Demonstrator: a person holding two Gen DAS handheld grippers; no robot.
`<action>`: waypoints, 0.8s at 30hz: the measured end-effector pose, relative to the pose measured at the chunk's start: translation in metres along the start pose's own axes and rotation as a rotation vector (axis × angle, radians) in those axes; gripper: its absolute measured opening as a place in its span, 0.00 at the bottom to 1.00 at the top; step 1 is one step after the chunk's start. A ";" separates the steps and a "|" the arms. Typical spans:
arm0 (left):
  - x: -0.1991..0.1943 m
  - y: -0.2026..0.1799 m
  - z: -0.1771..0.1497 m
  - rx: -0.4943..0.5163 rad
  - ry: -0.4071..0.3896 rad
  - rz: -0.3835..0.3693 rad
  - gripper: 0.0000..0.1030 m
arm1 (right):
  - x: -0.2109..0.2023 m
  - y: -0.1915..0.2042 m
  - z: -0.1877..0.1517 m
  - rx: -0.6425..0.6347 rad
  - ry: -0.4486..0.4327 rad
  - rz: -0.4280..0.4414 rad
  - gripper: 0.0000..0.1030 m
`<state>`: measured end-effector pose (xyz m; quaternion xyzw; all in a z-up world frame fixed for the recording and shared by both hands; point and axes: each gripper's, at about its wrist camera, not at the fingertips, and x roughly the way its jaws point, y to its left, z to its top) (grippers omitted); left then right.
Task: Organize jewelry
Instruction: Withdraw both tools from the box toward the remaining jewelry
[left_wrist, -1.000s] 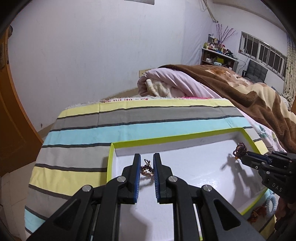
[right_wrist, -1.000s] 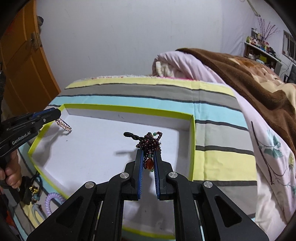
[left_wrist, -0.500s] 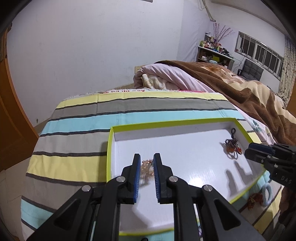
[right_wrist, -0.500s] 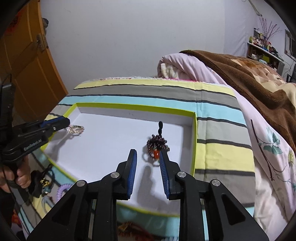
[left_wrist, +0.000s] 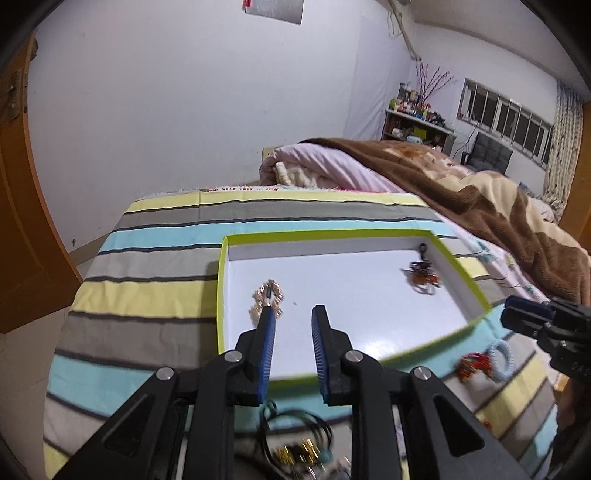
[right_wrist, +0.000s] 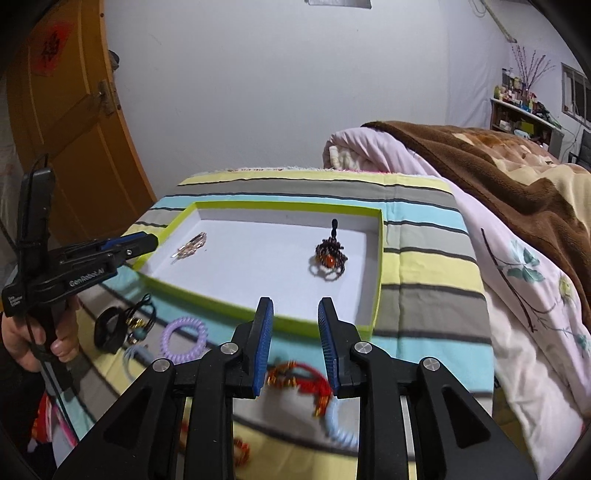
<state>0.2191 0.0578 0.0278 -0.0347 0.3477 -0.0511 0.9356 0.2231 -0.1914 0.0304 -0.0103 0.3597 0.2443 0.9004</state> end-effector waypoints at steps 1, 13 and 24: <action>-0.007 -0.002 -0.004 0.003 -0.009 0.002 0.21 | -0.005 0.002 -0.004 0.001 -0.006 -0.001 0.25; -0.074 -0.024 -0.057 0.019 -0.068 -0.011 0.23 | -0.063 0.021 -0.064 -0.015 -0.055 -0.060 0.25; -0.104 -0.030 -0.097 0.007 -0.061 -0.016 0.23 | -0.086 0.026 -0.095 0.008 -0.049 -0.054 0.25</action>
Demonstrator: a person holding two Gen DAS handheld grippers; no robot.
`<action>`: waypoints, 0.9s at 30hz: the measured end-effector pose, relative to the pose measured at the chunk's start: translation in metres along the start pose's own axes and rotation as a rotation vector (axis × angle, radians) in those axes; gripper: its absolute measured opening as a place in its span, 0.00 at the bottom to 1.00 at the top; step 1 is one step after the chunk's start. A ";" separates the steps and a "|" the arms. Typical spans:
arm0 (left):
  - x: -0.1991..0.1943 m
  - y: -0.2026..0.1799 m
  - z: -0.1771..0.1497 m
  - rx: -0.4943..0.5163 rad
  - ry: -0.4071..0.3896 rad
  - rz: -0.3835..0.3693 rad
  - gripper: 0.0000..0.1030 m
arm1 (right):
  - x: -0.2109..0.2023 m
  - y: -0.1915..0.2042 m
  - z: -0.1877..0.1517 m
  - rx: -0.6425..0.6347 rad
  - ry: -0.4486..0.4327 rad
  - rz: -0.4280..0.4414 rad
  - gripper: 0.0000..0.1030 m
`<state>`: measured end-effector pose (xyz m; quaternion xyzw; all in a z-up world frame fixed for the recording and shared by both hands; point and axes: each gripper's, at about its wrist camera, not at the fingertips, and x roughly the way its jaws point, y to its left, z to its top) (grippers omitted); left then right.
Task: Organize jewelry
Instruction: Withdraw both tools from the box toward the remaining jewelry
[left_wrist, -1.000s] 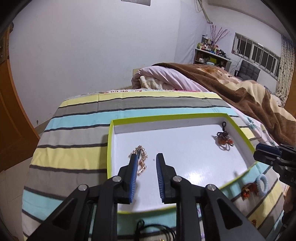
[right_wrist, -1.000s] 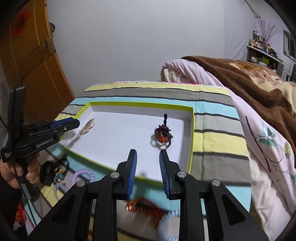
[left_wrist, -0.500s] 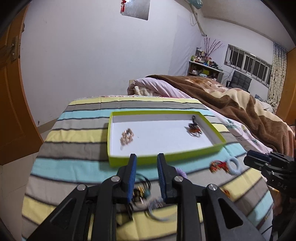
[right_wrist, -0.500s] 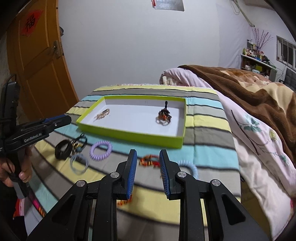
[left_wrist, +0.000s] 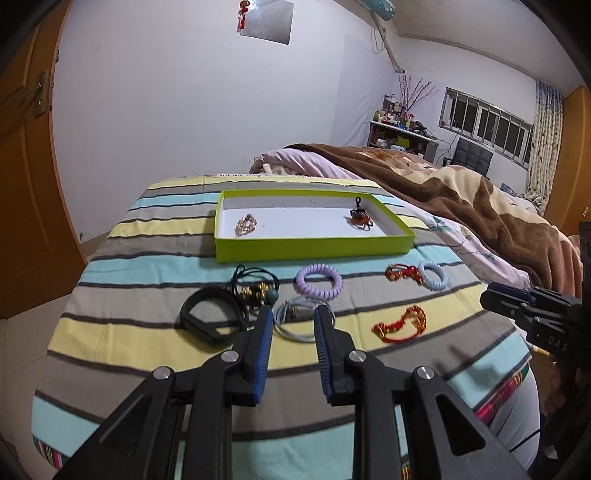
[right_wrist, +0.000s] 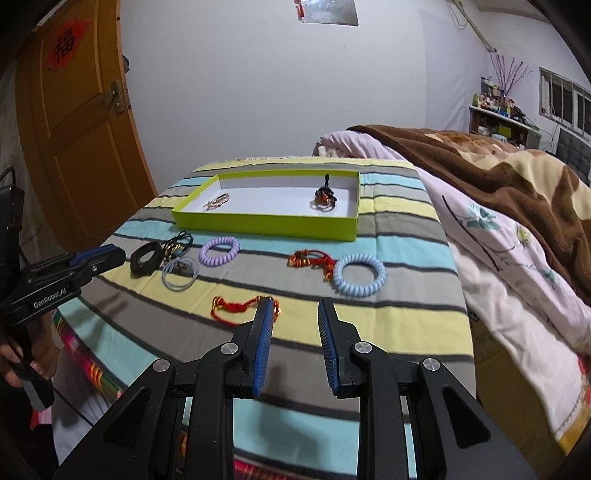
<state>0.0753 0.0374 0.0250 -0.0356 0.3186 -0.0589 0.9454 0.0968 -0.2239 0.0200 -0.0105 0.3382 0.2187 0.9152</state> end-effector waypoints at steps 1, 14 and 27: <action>-0.001 0.000 -0.002 -0.002 0.002 -0.001 0.23 | 0.000 0.000 -0.001 0.000 0.001 0.004 0.25; 0.021 -0.003 -0.008 0.006 0.046 -0.001 0.23 | 0.011 -0.004 -0.002 -0.001 0.017 -0.005 0.25; 0.067 -0.001 -0.002 0.032 0.134 0.020 0.23 | 0.069 -0.024 0.020 -0.001 0.097 -0.042 0.25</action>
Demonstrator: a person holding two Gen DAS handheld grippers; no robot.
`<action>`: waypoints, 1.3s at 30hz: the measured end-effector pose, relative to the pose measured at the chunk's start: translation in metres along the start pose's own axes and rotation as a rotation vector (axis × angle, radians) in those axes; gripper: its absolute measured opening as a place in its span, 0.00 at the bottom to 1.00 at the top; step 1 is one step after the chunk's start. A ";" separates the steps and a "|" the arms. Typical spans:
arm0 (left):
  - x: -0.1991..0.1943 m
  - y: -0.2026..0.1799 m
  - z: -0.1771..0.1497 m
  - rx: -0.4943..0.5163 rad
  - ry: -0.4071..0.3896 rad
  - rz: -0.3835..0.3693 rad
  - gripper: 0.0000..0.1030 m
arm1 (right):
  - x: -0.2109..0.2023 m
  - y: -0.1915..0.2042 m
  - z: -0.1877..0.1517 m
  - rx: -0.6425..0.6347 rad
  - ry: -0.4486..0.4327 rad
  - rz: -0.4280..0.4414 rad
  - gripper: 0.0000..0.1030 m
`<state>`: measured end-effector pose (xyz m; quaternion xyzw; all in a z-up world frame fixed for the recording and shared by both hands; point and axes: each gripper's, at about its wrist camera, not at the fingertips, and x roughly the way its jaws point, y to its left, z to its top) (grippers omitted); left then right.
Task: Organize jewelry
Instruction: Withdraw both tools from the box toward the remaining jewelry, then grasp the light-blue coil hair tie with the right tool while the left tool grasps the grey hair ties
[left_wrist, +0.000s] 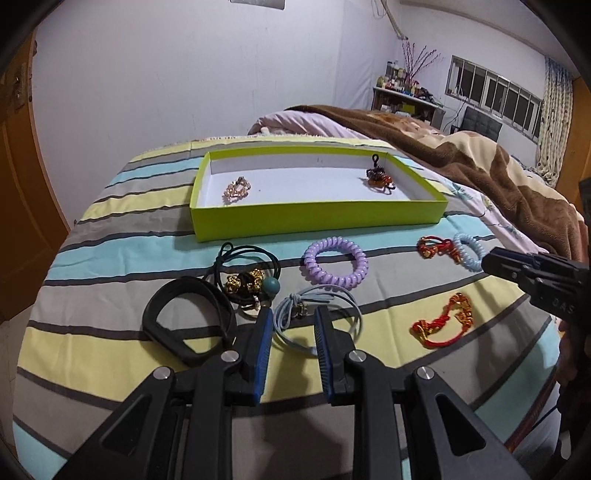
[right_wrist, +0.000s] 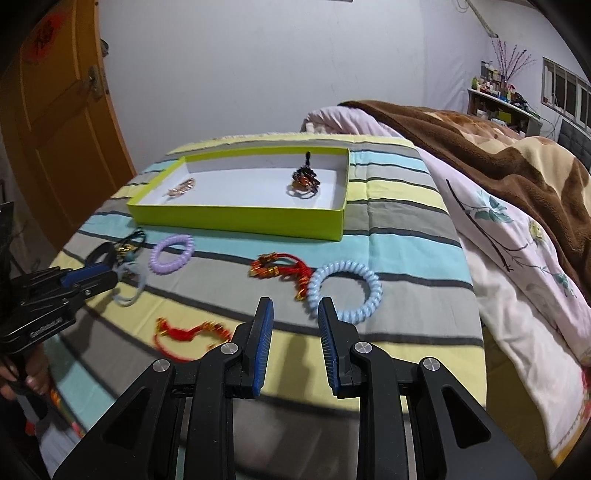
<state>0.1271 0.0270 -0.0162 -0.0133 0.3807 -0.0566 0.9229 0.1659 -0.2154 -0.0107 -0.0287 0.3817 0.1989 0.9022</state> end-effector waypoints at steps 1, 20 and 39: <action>0.002 0.000 0.000 0.001 0.006 -0.001 0.23 | 0.004 -0.001 0.002 -0.003 0.010 -0.005 0.25; 0.006 -0.005 -0.001 0.032 0.032 -0.027 0.05 | 0.009 -0.011 -0.004 -0.030 0.072 -0.016 0.09; -0.025 -0.004 0.018 -0.031 -0.058 -0.034 0.04 | -0.029 0.006 0.010 -0.036 -0.053 0.032 0.02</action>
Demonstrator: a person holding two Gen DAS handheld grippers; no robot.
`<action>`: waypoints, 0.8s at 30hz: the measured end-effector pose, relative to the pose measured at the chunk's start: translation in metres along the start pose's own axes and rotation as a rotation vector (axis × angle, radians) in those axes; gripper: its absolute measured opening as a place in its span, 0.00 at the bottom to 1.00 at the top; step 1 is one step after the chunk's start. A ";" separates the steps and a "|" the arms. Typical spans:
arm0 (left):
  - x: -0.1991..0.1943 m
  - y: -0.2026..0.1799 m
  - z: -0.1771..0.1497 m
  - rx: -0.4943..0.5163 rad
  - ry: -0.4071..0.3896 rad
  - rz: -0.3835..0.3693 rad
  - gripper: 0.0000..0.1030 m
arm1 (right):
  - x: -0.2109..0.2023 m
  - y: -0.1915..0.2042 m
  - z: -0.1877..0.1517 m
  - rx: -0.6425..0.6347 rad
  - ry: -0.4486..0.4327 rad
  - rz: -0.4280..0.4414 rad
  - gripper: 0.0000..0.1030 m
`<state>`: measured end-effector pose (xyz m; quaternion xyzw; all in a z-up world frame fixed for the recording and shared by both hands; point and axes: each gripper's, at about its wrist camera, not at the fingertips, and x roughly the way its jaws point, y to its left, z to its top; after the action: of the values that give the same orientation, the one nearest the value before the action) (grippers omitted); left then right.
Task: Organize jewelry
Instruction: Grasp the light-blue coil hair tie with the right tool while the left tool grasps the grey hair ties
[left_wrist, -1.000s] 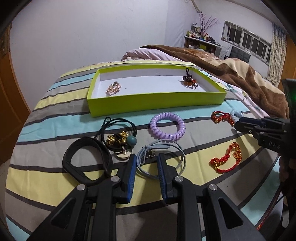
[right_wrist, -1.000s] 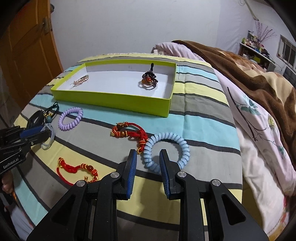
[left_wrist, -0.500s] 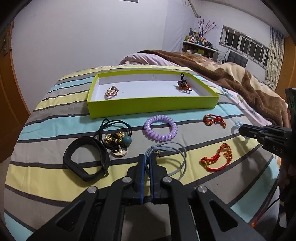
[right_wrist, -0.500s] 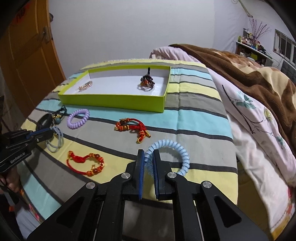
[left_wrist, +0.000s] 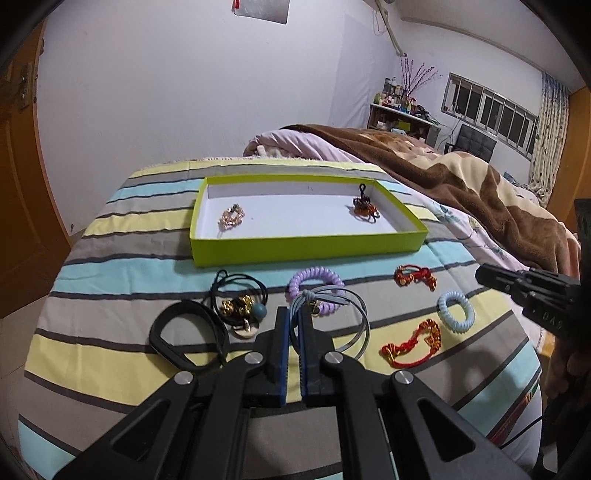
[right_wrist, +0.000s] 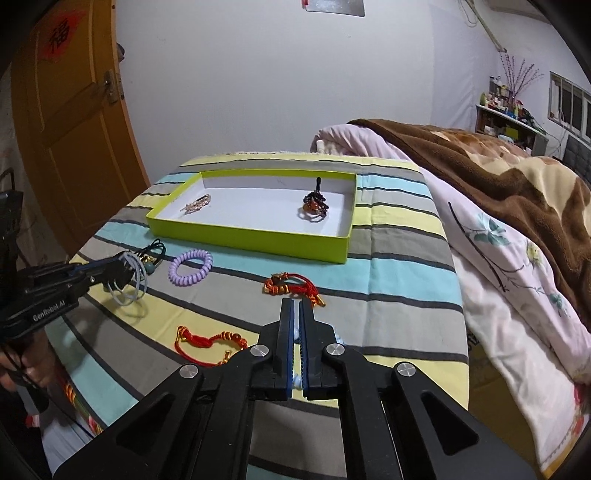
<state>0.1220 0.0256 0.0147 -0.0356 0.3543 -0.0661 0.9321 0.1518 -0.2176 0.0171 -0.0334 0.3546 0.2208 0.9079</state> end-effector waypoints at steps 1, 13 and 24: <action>-0.001 0.000 0.000 -0.001 -0.002 -0.001 0.04 | 0.003 0.000 0.000 0.000 0.012 0.010 0.02; 0.002 -0.001 -0.002 -0.002 0.010 -0.016 0.04 | 0.034 0.008 -0.021 -0.029 0.165 0.036 0.23; 0.002 -0.001 0.002 -0.003 0.008 -0.017 0.04 | 0.036 0.011 -0.024 -0.047 0.166 0.017 0.09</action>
<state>0.1243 0.0244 0.0149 -0.0397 0.3579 -0.0736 0.9300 0.1555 -0.1990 -0.0233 -0.0697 0.4238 0.2334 0.8724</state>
